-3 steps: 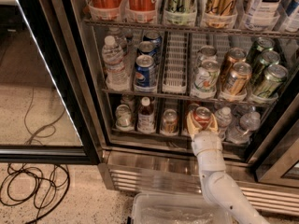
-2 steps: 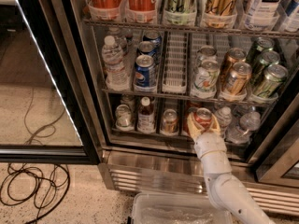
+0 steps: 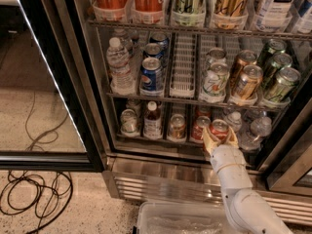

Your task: Pick coke can from bottom shelf of fridge

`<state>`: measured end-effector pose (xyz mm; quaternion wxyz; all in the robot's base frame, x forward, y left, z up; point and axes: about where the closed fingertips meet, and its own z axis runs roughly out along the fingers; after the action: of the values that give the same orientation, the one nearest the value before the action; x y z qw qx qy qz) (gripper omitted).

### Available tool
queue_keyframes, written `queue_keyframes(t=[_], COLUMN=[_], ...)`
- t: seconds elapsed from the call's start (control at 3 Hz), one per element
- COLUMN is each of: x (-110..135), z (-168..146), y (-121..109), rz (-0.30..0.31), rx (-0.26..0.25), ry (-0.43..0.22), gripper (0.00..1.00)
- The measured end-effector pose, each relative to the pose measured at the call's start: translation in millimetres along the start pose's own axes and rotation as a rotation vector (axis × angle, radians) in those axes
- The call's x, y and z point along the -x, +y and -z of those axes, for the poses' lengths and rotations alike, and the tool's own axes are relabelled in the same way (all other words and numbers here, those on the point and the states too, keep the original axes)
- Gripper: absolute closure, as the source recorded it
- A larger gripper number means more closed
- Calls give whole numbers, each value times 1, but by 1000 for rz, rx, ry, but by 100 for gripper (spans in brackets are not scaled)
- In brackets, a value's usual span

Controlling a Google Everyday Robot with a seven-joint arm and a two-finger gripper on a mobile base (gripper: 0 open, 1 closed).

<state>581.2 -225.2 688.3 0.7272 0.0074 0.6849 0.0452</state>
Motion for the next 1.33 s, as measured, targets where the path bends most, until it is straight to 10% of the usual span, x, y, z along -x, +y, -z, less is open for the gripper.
queue_keyframes(t=[0.67,1.33], x=[-11,-8], z=[42,66], y=[-30,-8], rz=[26,-18], rx=[-58,30], ry=[68,55], gripper=[100,100])
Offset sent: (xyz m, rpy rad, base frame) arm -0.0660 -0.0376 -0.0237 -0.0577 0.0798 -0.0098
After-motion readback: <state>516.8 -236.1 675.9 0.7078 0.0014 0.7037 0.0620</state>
